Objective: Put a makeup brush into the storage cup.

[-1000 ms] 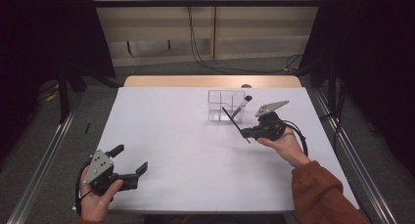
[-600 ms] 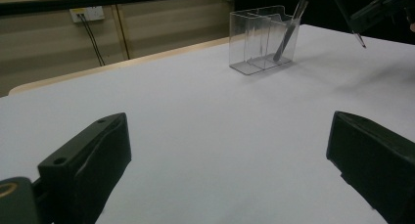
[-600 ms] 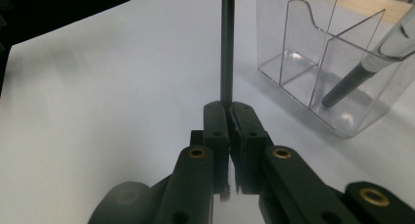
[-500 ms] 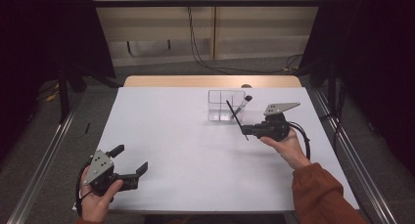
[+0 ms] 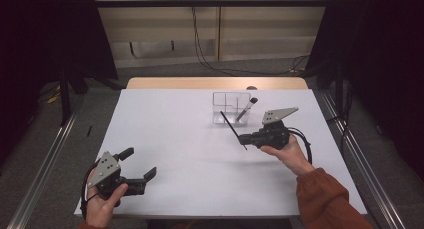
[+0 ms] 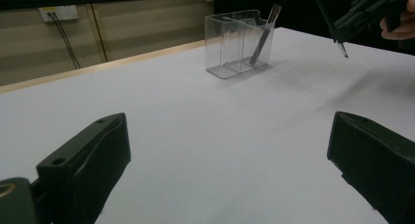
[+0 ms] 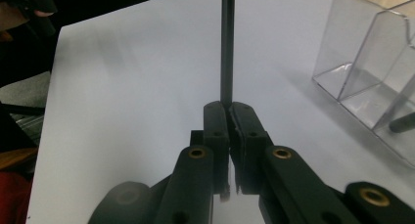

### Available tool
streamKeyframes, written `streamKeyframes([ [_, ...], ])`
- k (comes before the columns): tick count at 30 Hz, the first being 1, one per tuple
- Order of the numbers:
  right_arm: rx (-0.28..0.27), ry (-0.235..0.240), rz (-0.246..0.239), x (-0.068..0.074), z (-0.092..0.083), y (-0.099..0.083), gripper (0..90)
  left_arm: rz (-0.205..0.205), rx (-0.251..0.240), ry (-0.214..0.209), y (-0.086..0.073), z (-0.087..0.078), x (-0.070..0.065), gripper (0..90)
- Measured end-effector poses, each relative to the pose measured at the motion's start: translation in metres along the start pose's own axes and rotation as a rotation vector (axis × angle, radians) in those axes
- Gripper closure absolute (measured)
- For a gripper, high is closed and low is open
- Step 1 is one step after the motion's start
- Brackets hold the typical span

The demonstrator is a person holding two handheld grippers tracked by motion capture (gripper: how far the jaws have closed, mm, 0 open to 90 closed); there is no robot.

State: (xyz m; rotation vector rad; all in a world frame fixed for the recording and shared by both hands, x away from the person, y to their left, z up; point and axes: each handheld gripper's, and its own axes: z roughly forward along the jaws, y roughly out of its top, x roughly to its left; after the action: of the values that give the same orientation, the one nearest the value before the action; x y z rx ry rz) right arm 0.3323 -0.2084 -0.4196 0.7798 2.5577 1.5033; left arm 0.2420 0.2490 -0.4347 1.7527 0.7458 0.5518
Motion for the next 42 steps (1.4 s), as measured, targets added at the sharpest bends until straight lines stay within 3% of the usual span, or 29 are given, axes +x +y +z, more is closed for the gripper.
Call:
streamKeyframes([
  [8, 0.028, 0.049, -0.041, 0.013, 0.010, 0.003, 86.3, 0.016, 0.021, -0.031, 0.004, 0.009, -0.001, 2.7],
  [10, 0.040, 0.064, -0.053, 0.015, 0.013, 0.004, 86.3, 0.001, 0.023, -0.044, 0.005, 0.012, 0.000, 2.6],
  [13, 0.060, 0.077, -0.062, 0.017, 0.019, 0.005, 86.3, 0.032, 0.034, -0.039, 0.008, 0.018, -0.001, 2.6],
  [22, 0.090, 0.126, -0.091, 0.024, 0.029, 0.009, 86.3, 0.061, 0.061, -0.101, 0.012, 0.033, -0.009, 2.6],
  [32, 0.120, 0.175, -0.147, 0.036, 0.034, 0.016, 86.3, 0.093, 0.056, -0.162, 0.026, 0.049, -0.022, 2.5],
  [42, 0.204, 0.207, -0.212, 0.046, 0.042, 0.027, 86.3, 0.124, 0.079, -0.224, 0.033, 0.056, -0.030, 4.3],
])
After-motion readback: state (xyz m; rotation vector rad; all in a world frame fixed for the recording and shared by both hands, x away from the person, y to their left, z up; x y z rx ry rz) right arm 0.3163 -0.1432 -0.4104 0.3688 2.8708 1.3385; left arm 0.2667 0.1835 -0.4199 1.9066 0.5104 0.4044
